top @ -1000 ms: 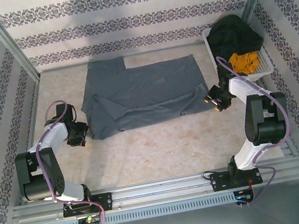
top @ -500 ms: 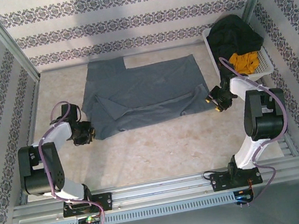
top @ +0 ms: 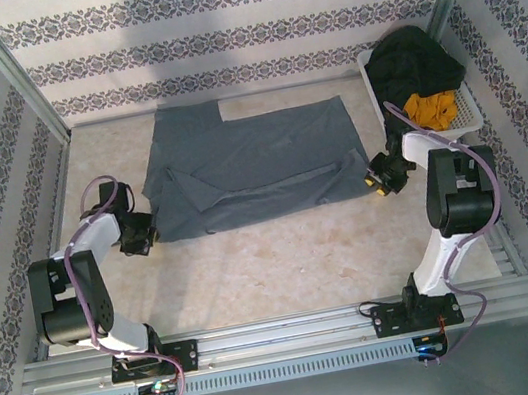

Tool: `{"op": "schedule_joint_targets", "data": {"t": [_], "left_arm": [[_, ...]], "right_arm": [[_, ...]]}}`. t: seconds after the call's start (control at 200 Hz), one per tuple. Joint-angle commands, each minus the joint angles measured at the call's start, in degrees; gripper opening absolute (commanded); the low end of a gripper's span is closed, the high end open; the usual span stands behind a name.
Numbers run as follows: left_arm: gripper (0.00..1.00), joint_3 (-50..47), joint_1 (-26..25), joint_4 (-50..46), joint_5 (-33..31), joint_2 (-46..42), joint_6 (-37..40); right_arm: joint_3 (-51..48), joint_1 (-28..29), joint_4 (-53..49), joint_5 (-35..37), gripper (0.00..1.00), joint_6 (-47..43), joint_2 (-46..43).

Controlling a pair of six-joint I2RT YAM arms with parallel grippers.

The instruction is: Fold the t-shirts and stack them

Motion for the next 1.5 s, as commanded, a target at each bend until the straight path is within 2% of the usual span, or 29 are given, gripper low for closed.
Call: {"op": "schedule_joint_targets", "data": {"t": [0.0,0.01,0.28,0.515,0.814,0.864,0.994,1.099,1.204,1.309,1.494], "left_arm": [[0.00,1.7,1.2,-2.6,-2.4,0.1,2.7],[0.00,1.8,1.2,-2.7,-2.6,0.1,2.7],[0.00,2.9,4.1,-6.7,-7.0,-2.2,6.5],[0.00,1.1,5.2,-8.6,-9.1,-2.4,8.4],[0.00,-1.2,5.2,-8.8,-11.1,-1.3,8.9],[0.08,-1.1,5.2,-8.7,-11.3,-1.3,9.1],[0.34,0.3,5.1,-9.8,-12.2,-2.4,9.5],[0.49,2.9,4.6,-12.2,-14.8,-5.3,9.6],[0.51,6.7,2.1,-14.5,-16.3,-7.8,9.2],[0.50,8.8,-3.6,-11.6,-11.7,-8.1,5.7],[0.52,6.3,-18.6,1.0,-2.5,-2.6,-10.1]], "right_arm": [[0.1,0.1,-3.1,2.9,0.02,0.2,0.7],[0.2,0.1,-3.3,3.2,0.00,0.3,0.7],[-1.5,0.4,-8.0,8.0,0.00,-0.3,-6.0],[-4.6,1.3,-12.1,10.1,0.00,0.3,-8.4],[-10.5,2.1,-12.1,7.8,0.00,3.9,-8.3],[-11.0,2.1,-11.8,6.8,0.05,4.7,-8.0],[-10.4,2.1,-13.2,6.9,0.24,6.0,-9.9],[-8.7,2.1,-15.2,9.3,0.32,6.6,-14.0],[-6.0,3.0,-15.2,12.0,0.38,6.3,-18.0],[-2.0,5.7,-12.6,12.1,0.39,2.7,-18.2],[-0.7,9.6,1.1,-3.2,0.46,-3.1,-14.7]]}}
